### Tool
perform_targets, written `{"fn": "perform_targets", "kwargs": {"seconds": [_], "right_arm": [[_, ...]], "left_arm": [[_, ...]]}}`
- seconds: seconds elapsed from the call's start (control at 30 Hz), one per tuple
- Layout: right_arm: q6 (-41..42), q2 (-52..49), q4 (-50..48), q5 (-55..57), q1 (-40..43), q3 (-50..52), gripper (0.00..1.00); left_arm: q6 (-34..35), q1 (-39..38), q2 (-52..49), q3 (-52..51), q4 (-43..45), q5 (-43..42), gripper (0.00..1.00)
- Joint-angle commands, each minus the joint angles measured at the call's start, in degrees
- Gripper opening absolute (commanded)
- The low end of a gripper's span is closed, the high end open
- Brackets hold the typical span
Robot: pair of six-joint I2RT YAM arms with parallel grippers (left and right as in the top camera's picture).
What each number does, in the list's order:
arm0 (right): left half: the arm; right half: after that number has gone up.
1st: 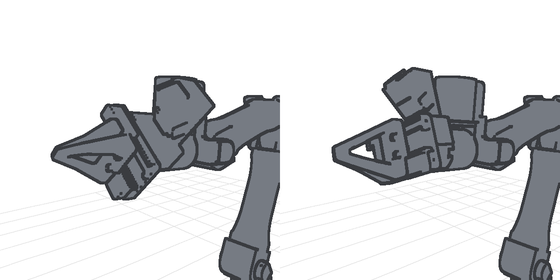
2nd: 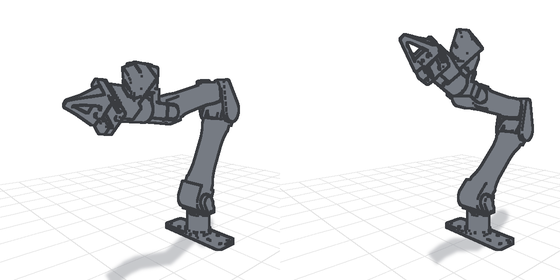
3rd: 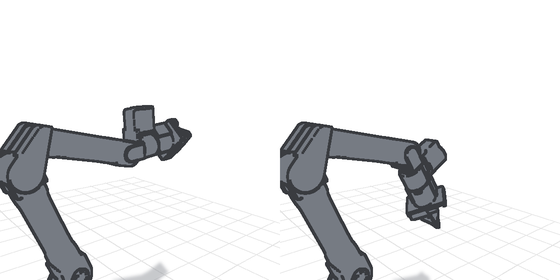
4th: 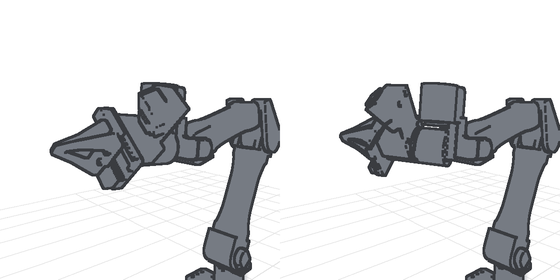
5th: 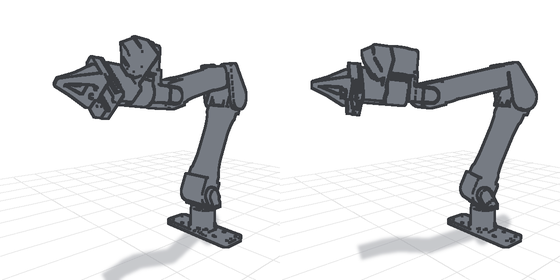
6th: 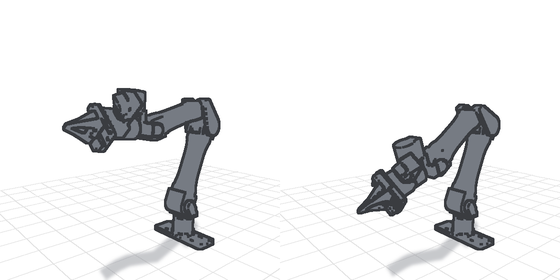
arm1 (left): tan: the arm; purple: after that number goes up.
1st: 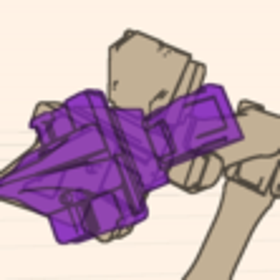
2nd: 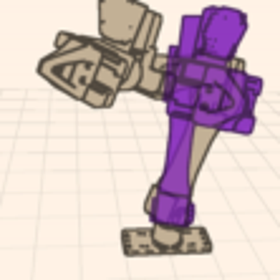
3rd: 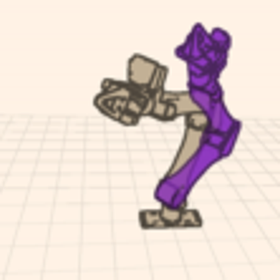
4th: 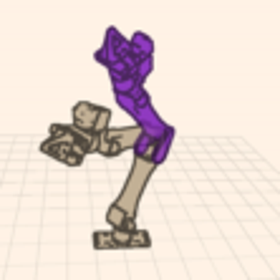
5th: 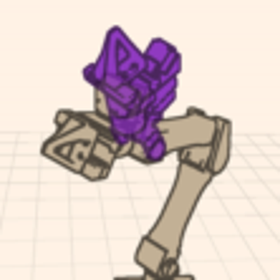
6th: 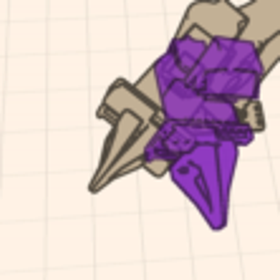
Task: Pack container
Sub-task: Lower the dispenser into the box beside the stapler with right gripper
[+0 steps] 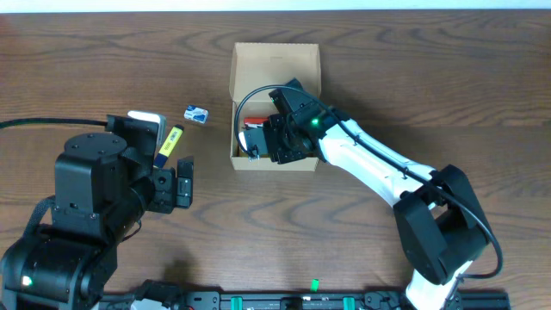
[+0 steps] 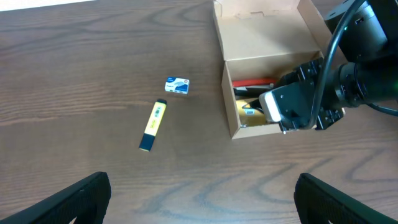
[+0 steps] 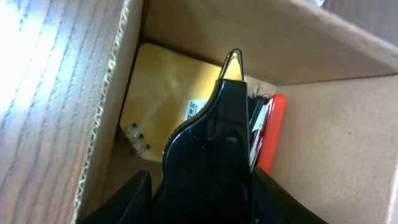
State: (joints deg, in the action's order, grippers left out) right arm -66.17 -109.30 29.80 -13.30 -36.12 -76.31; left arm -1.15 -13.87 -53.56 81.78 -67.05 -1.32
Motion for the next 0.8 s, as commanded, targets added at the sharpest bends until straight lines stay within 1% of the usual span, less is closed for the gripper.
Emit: {"fn": "perform_targets", "kwargs": {"seconds": [0.0, 0.47, 0.6, 0.63, 0.7, 0.77], "right_arm": [[-0.2, -0.7, 1.1, -1.1, 0.3, 0.2, 0.01], [-0.4, -0.7, 5.8, -1.1, 0.3, 0.2, 0.01], [-0.4, -0.7, 5.8, -1.1, 0.3, 0.2, 0.01], [-0.4, -0.7, 5.7, -1.1, 0.3, 0.2, 0.04], [-0.3, -0.7, 5.7, -1.1, 0.3, 0.2, 0.18], [-0.3, -0.7, 5.7, -1.1, 0.3, 0.2, 0.27]], "left_arm": [[-0.2, 0.3, 0.1, 0.5, 0.0, 0.2, 0.95], [-0.2, 0.3, 0.1, 0.5, 0.3, 0.2, 0.95], [-0.2, 0.3, 0.1, 0.5, 0.3, 0.2, 0.95], [-0.2, 0.3, 0.1, 0.5, 0.3, 0.2, 0.95], [-0.2, 0.3, 0.1, 0.5, 0.3, 0.2, 0.95], [-0.2, 0.3, 0.1, 0.5, 0.3, 0.3, 0.95]]}}
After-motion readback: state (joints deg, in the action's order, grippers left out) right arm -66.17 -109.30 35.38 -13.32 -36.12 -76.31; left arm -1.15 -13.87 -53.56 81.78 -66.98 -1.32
